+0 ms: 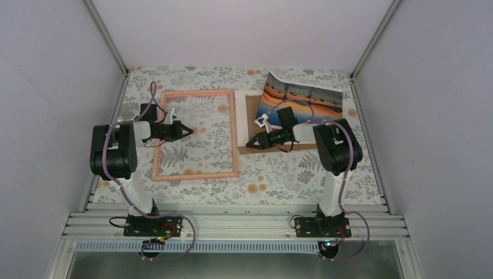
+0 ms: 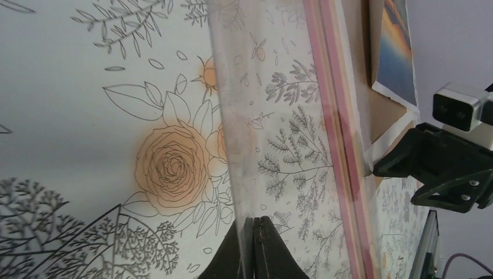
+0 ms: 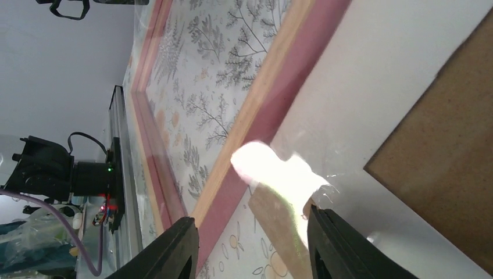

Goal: Put the photo into the frame

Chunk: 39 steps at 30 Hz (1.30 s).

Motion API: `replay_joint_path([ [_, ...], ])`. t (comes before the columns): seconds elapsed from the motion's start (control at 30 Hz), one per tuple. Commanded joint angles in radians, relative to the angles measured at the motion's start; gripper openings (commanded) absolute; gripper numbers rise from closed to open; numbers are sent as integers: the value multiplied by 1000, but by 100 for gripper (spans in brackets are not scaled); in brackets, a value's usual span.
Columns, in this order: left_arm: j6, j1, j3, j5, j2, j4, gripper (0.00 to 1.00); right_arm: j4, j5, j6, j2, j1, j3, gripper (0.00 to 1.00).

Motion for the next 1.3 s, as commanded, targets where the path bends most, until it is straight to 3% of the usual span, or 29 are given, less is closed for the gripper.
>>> replay_joint_path([
  [0.0,36,41,8,-17,-52,3,2,-10,-6,-22,-98,4,28,49],
  [0.3,106,85,70,-85,-21,-70,2,-84,35,-86,-249,-2,37,53],
  [0.7,246,85,225,-206,50,-228,2,-79,40,-77,-246,-13,21,53],
  [1.27,277,84,243,-275,62,-262,2,-64,37,-73,-246,-19,3,53],
])
